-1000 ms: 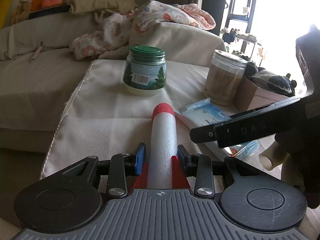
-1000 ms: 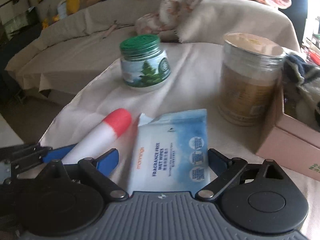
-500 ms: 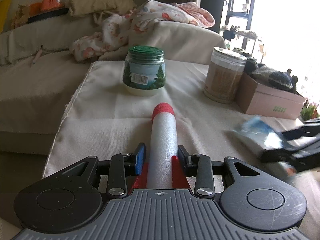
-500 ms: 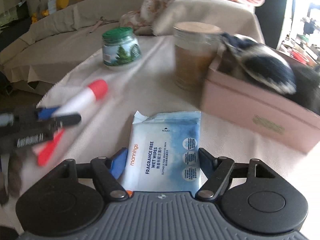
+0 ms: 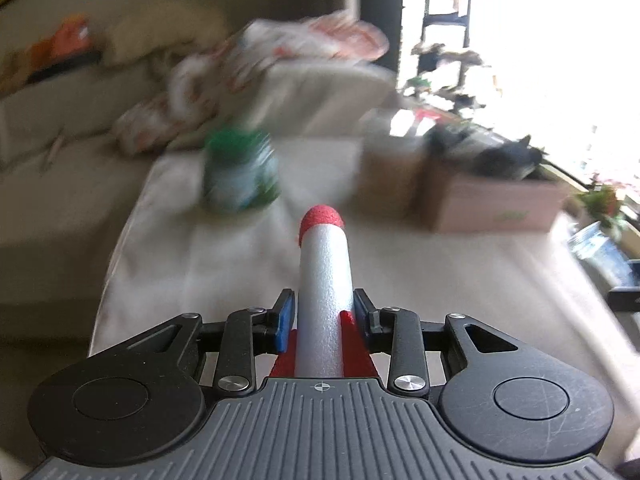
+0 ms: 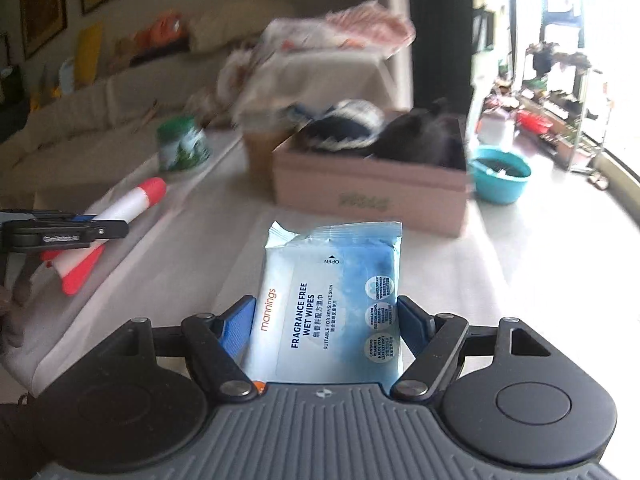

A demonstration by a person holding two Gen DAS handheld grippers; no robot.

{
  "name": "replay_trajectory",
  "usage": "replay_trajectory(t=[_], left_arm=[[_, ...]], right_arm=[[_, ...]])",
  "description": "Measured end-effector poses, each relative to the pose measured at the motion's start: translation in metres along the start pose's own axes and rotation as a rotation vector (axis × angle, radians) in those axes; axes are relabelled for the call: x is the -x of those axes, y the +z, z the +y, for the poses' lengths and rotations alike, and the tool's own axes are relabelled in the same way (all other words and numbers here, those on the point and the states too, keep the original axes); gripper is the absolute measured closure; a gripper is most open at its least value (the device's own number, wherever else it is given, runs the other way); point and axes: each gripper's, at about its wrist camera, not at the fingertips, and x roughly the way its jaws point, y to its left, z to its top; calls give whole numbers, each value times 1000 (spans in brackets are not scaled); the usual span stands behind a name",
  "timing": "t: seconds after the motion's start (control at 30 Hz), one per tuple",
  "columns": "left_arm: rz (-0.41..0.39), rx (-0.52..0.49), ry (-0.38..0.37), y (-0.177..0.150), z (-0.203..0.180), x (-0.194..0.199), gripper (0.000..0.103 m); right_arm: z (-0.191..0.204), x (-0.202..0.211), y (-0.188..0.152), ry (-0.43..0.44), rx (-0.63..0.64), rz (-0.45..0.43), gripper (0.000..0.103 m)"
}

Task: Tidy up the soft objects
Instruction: 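Lower the rocket and wipes pack into the pink box and open both grippers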

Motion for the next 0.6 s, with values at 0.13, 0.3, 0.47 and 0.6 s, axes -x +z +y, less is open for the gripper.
replay_trajectory(t=[0.13,0.3,0.47,0.6], left_arm=[[-66,-53,-102,59,-34,17,68],[-70,-41,-288,151,-91,-9,67],[-74,-48,-309,201,-156,-83,65],[96,-30,-262,205,-181,-163,65]], right_arm=[[-17,18,0,5,-42,-84,28],[-18,31,-5,0,-27,-191,28],[-23,36,-12,-2,-33,-230,28],[-32,36,-16,-32,-38,-236,28]])
